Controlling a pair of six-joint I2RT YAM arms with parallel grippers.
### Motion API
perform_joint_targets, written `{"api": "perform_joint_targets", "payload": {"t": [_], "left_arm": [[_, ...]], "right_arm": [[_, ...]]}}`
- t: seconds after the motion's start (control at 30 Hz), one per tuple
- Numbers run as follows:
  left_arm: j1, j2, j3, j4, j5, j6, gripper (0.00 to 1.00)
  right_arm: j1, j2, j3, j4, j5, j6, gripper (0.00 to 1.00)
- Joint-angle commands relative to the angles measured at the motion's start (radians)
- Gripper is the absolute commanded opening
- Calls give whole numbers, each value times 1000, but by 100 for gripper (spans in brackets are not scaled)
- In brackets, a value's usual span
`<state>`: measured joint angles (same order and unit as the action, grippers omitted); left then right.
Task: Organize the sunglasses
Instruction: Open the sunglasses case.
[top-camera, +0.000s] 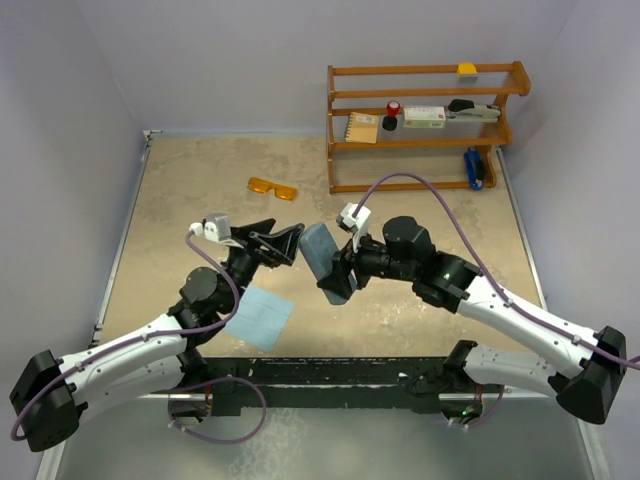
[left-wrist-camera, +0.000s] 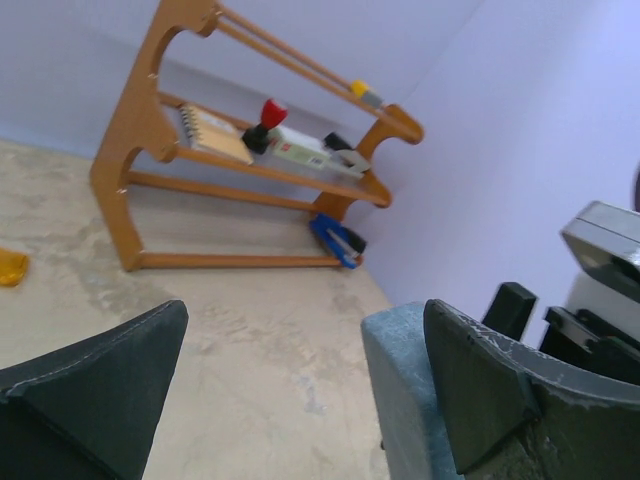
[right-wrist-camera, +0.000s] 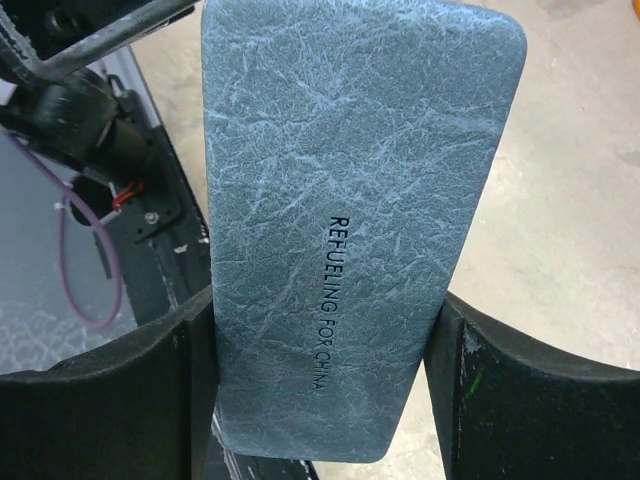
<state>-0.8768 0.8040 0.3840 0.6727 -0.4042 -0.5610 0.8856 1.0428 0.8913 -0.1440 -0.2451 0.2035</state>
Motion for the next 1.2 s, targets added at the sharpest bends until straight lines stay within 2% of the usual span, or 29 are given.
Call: {"api": "perform_joint_targets", "payload": {"t": [0.0, 0.23, 0.4, 0.67, 0.9, 1.17], "left_arm": [[-4, -10, -11, 127, 169, 16, 99], [-2, -108, -37, 115, 182, 59, 99], [8, -143, -44, 108, 230, 67, 99], [58, -35, -5, 197, 388, 21, 99], [182, 41, 19, 311, 525, -93, 99], [199, 91, 20, 422, 650, -122, 99]], "right_arm": [[-36, -16, 90, 121, -140, -12, 0], [-178, -33, 111, 135, -237, 25, 0], [-197, -19, 119, 129, -243, 18, 0], [-233, 4, 162, 116, -263, 10, 0], [-298, -23, 138, 107, -290, 6, 0], [-333, -11, 113, 148, -329, 39, 0]]}}
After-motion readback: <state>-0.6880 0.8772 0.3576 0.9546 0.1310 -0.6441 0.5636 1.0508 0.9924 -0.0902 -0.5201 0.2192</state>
